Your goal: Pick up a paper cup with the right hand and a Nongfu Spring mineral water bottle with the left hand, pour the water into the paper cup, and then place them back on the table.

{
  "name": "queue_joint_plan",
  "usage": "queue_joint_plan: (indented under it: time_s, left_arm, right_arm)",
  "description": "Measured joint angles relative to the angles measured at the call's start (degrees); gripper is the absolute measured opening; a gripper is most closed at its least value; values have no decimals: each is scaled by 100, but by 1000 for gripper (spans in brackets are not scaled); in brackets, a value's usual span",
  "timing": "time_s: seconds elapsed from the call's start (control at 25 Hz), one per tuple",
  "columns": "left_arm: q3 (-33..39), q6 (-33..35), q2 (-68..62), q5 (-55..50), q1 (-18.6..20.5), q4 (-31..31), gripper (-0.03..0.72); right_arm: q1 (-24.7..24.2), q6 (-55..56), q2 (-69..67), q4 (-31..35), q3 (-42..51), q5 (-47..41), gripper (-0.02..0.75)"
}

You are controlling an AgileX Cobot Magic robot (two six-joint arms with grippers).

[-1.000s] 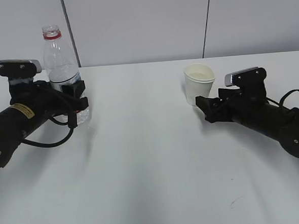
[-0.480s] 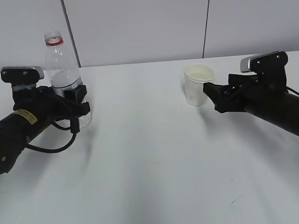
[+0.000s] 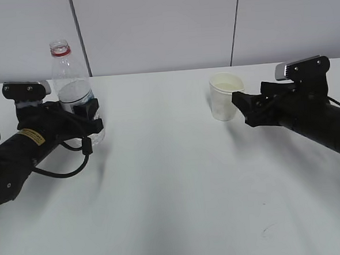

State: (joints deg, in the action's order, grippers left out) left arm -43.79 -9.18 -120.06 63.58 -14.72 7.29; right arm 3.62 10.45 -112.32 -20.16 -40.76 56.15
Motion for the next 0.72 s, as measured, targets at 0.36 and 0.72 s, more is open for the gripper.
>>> queue_joint_plan:
  time_s: [0.36,0.72]
  left_arm:
    - [0,42,0,5,0,24,544]
    - [0,253,354,-300,0,101,554]
  right_arm:
    - [0,0,9,0,0,0,593]
    - [0,0,316,0,192,-52,592]
